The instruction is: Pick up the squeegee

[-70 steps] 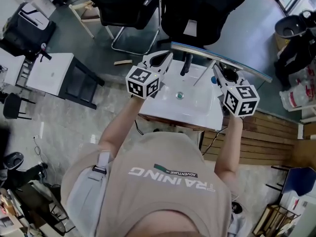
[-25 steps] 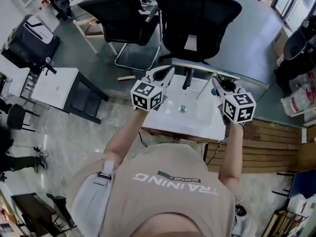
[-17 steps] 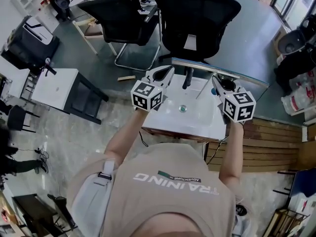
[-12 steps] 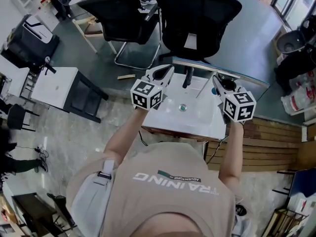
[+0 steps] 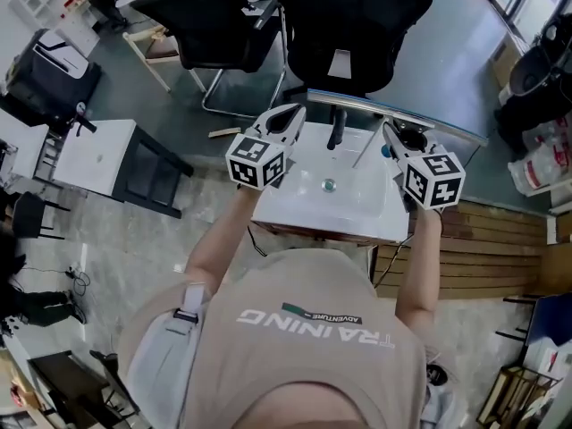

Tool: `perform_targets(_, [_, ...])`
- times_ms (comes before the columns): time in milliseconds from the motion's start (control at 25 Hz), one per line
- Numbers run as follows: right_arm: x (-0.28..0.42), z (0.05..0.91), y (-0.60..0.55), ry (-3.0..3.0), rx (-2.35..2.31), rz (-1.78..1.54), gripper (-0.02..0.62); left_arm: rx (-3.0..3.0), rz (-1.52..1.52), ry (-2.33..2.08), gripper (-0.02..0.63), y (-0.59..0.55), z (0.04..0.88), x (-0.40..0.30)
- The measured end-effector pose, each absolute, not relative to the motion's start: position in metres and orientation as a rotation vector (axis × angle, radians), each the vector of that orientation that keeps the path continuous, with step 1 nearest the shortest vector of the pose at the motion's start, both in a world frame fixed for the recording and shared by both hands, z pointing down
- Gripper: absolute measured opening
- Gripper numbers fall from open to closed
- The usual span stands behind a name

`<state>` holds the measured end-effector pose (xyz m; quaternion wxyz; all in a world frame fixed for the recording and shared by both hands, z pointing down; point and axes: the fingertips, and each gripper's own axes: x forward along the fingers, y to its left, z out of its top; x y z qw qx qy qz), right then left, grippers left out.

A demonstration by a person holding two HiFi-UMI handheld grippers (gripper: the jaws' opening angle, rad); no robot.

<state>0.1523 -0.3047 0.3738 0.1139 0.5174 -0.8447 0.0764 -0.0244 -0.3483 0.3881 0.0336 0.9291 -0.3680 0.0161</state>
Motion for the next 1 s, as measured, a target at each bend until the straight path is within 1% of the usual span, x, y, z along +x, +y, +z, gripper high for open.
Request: perform_targets(1000, [0.150,0.377,-0.308,-2.484,1.499,0.228,0.103,2.866,0.046,-1.159,0.012,-0.346,0.381,-0.029])
